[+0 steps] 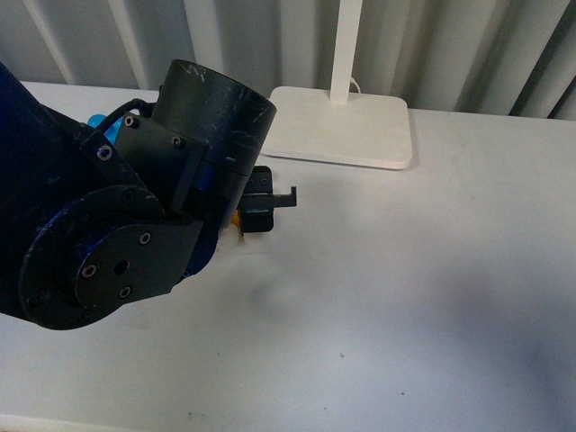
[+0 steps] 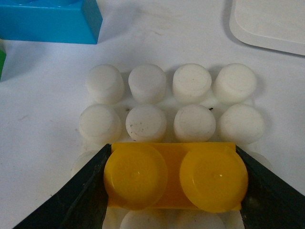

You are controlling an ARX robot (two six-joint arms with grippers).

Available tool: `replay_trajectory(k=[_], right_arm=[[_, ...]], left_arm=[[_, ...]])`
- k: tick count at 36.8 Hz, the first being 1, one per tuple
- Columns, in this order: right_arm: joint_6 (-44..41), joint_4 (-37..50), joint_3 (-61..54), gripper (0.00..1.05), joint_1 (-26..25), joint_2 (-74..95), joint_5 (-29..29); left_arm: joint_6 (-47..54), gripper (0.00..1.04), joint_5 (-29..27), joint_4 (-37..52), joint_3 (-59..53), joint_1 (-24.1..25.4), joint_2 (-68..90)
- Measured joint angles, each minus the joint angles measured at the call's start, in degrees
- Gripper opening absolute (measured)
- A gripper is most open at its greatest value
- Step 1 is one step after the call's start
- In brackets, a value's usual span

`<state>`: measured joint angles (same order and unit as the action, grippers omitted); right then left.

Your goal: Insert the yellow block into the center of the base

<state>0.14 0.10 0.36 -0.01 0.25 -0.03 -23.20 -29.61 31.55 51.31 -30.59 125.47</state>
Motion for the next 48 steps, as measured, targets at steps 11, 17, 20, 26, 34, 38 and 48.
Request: replay_trajectory(k=[11,17,20,26,34,38,48], right_arm=[[0.00,0.00,0.00,0.95,0.00,0.00,0.00],[0.02,0.00,0.00,0.95,0.00,0.00,0.00],[0.00,0.00,0.00,0.95,0.00,0.00,0.00],[0.02,0.00,0.00,0.95,0.00,0.00,0.00],[0.02,0.00,0.00,0.95,0.00,0.00,0.00],[0.02,0.00,0.00,0.95,0.00,0.00,0.00],[0.00,0.00,0.00,0.95,0.00,0.00,0.00]], left_arm=[[-0.04,0.65,-0.28,1.53,-0.31,-0.33,0.72],[-0.02,0.67,0.81,1.53,-0.44,0.07,-0.11],[-0.50,0.82,2.82,1.49,-0.74,0.74,-0.52],[-0.59,0.98,3.23,1.55,-2.34,1.68,-4.74],[0.46,0.98,4.94,4.15,-8.33,5.35,-16.59],[1.07,0.98,7.41,5.55,-13.92,8.92,-23.41],[0.57,0.98,19.71,-4.02,-27.91,24.22,-54.29]])
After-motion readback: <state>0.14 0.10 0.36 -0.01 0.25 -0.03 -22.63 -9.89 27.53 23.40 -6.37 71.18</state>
